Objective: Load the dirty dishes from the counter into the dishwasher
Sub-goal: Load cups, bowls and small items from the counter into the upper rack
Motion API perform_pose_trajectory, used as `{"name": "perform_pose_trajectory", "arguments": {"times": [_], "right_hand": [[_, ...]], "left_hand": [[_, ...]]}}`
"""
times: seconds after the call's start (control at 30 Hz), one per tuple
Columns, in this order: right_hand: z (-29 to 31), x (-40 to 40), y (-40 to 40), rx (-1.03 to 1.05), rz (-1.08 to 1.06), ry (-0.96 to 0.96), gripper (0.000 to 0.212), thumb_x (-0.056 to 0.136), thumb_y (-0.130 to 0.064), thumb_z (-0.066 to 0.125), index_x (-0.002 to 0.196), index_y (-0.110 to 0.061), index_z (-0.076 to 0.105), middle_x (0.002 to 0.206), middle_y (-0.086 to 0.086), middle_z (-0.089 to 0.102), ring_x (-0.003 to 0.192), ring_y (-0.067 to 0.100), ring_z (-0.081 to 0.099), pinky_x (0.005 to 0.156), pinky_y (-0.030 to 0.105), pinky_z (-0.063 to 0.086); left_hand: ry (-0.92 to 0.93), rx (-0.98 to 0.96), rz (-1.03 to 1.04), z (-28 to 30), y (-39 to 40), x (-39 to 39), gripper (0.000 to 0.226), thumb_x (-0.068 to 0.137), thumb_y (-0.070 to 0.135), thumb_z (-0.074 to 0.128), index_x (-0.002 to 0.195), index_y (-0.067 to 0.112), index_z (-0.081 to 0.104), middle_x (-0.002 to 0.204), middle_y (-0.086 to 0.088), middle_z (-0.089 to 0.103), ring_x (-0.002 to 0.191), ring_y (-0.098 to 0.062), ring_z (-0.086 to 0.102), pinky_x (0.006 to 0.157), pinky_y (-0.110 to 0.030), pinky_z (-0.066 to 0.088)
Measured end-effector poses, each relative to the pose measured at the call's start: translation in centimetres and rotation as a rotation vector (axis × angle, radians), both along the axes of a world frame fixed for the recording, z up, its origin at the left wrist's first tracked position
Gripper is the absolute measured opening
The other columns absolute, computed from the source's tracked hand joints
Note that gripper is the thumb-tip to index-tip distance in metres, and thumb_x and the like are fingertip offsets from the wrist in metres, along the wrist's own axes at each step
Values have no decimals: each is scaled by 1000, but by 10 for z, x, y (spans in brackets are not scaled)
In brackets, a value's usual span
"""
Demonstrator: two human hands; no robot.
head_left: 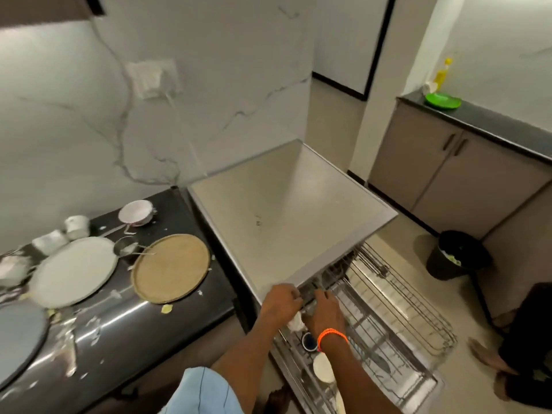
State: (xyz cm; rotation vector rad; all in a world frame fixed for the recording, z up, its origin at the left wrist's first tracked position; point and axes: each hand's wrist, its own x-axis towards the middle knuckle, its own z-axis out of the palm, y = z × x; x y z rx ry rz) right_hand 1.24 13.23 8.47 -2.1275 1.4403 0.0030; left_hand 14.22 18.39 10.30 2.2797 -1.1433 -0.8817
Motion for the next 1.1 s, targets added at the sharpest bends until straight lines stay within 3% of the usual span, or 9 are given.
{"name": "perform_pose_trajectory", "arguments": {"times": [0.13,0.27,0.4,0.6,0.73,0.9,1.1], "right_hand": [[21,27,23,-25,145,-77,52,84,-31,73,130,-20,51,136,5,49,122,29,52,91,37,51],[41,56,51,-63,268,-172,40,86,-33,68,121,-20,53,122,4,55,110,28,56,86,37,51],[50,91,83,-104,414,-174,41,86,-37,67,120,-19,55,117,5,57,111,27,56,87,37,49],[64,161,145,-106,611,-230,45,84,-38,68,123,-19,56,119,2,56,112,23,56,90,35,49],[74,210,201,-119,741,-265,41,85,-37,69,120,-19,56,117,2,58,111,23,56,88,33,48],[73,265,284,-108,878,-301,41,85,-37,71,119,-20,58,118,1,58,113,22,57,94,35,49],[73,296,378,-66,1030,-330,38,84,-36,71,116,-21,58,118,0,59,109,21,57,89,32,49]], "left_hand": [[-41,-37,183,23,43,27,20,82,31,65,97,23,76,99,4,75,94,-15,69,80,-25,52],[-72,-54,297,40,92,56,17,82,32,64,87,23,76,90,8,75,86,-12,69,76,-29,56],[-103,-83,421,51,145,83,17,78,27,61,77,16,74,77,4,72,75,-13,67,74,-37,58],[-133,-95,637,68,227,124,17,84,28,62,72,19,70,71,6,69,70,-8,64,64,-29,51],[-151,-136,765,80,293,154,10,85,29,64,82,25,74,82,10,72,77,-5,64,70,-25,50],[-165,-120,925,84,388,189,14,84,31,65,86,22,75,88,4,74,85,-13,68,76,-29,54],[-211,-77,1134,78,497,207,25,80,37,63,94,22,78,98,0,76,95,-19,70,84,-31,55]]}}
